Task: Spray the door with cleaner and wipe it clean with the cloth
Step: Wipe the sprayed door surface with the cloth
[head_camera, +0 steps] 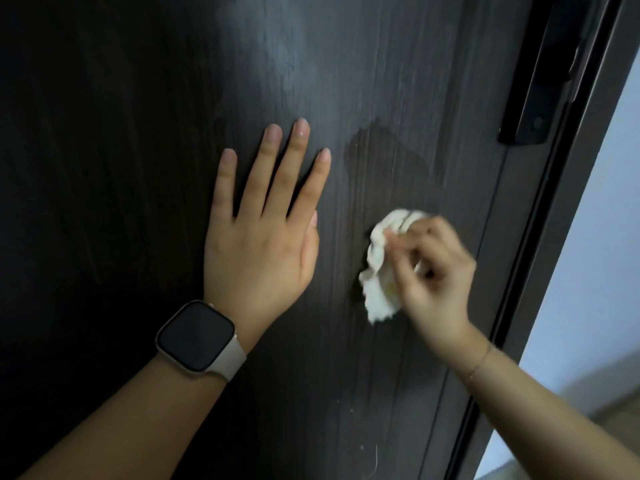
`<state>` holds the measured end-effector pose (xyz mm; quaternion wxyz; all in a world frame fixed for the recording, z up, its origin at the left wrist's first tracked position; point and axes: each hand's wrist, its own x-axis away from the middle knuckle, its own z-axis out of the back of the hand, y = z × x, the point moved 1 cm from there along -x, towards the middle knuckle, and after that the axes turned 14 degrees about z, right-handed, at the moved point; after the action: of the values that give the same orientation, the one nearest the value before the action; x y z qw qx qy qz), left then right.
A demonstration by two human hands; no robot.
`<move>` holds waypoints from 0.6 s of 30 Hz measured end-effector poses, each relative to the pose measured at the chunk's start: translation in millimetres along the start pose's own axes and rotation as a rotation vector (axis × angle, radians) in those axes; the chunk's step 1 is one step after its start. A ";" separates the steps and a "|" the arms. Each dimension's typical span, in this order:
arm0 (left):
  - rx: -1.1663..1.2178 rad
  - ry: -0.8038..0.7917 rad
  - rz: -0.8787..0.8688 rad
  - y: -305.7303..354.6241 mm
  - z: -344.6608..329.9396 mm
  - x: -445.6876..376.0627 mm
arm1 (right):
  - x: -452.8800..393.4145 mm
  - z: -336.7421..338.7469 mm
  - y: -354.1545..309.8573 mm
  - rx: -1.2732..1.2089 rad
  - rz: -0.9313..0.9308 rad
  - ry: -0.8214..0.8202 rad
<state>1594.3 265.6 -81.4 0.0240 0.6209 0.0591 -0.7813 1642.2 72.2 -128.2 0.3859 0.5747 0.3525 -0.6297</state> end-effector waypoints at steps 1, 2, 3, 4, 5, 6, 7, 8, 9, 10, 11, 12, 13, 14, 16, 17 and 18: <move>0.003 -0.008 0.003 -0.3 0.1 0.6 | 26.8 -0.2 -1.5 0.005 0.034 -0.091; 0.003 -0.010 0.003 -0.7 0.2 1.0 | 55.2 1.6 -3.6 -0.004 0.066 -0.182; -0.002 -0.007 0.001 -0.9 0.3 0.8 | 77.5 5.9 -6.4 -0.019 0.083 -0.249; -0.007 -0.002 -0.001 -0.9 0.4 0.5 | 89.0 9.9 -7.2 -0.032 0.083 -0.281; -0.010 0.001 -0.001 -0.6 0.4 -0.2 | 89.1 10.7 -4.7 -0.038 0.074 -0.285; -0.008 -0.001 -0.002 0.1 0.1 -0.3 | 81.1 8.9 -3.0 -0.025 0.060 -0.261; -0.005 0.000 -0.002 0.5 -0.9 0.5 | 67.5 5.6 -3.6 -0.013 0.034 -0.207; -0.009 0.006 -0.003 0.6 -1.6 0.9 | 52.5 1.4 -4.3 -0.006 -0.002 -0.127; -0.016 0.010 -0.004 0.2 -1.5 1.1 | 40.5 -3.1 -5.0 -0.017 -0.046 -0.049; -0.019 0.010 -0.006 -0.5 -1.0 1.3 | 37.5 -6.9 -7.0 -0.028 -0.070 0.002; -0.015 0.006 -0.011 -1.0 -0.5 1.1 | 45.0 -9.3 -9.8 -0.031 -0.068 0.014; -0.009 0.002 -0.015 -1.5 0.0 0.9 | 60.2 -10.9 -12.9 -0.034 -0.062 -0.007; -0.006 0.000 -0.016 -1.7 0.2 0.6 | 79.4 -11.4 -16.3 -0.051 -0.068 -0.040; -0.012 -0.001 -0.018 -1.4 -0.1 0.2 | 95.1 -10.5 -19.9 -0.070 -0.085 -0.064; -0.035 -0.005 -0.015 0.1 0.4 0.9 | 102.6 -8.2 -22.2 -0.083 -0.146 -0.063; -0.043 -0.007 -0.012 0.6 0.5 1.1 | 93.1 -8.6 -21.2 -0.073 -0.163 -0.052; -0.050 -0.012 -0.011 1.0 0.3 1.5 | 79.1 -9.3 -20.7 -0.063 -0.178 -0.034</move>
<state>1593.7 264.6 -82.9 0.0357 0.6151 0.0817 -0.7834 1624.6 83.4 -207.9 0.3521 0.5179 0.4152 -0.6598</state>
